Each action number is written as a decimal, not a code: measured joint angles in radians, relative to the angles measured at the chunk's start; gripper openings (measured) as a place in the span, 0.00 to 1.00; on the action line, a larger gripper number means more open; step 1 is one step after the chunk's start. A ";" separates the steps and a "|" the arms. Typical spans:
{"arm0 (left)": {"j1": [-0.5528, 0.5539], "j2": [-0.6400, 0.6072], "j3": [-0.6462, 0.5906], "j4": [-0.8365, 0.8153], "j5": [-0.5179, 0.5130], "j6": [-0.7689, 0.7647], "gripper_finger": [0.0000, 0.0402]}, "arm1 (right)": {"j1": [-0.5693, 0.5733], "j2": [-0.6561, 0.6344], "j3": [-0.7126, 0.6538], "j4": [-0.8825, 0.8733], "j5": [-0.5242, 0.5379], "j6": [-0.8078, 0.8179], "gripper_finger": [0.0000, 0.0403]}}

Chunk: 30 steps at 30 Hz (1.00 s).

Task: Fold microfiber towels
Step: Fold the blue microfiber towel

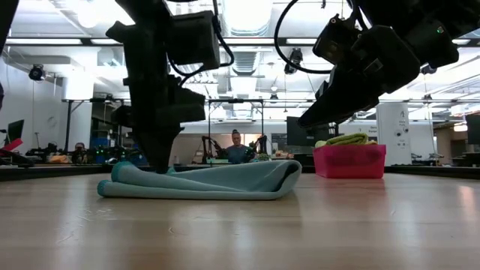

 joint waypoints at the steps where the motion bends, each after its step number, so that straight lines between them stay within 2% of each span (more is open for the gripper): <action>1: 0.000 0.000 -0.001 0.000 0.000 -0.001 0.00 | 0.000 0.000 0.000 0.000 0.000 0.000 0.15; 10: 0.000 -0.030 0.000 -0.010 0.002 0.006 0.01 | 0.000 0.000 0.000 0.000 0.001 0.031 0.15; 16: 0.000 -0.061 0.000 -0.010 0.003 0.060 0.08 | 0.000 0.015 0.000 0.046 0.031 0.039 0.15; 23: 0.000 -0.063 0.002 -0.010 0.007 0.119 0.17 | -0.035 0.146 0.034 0.158 0.052 0.041 0.15; 30: -0.074 -0.101 0.004 0.034 0.105 0.301 0.18 | -0.079 0.275 0.095 0.149 0.077 0.036 0.14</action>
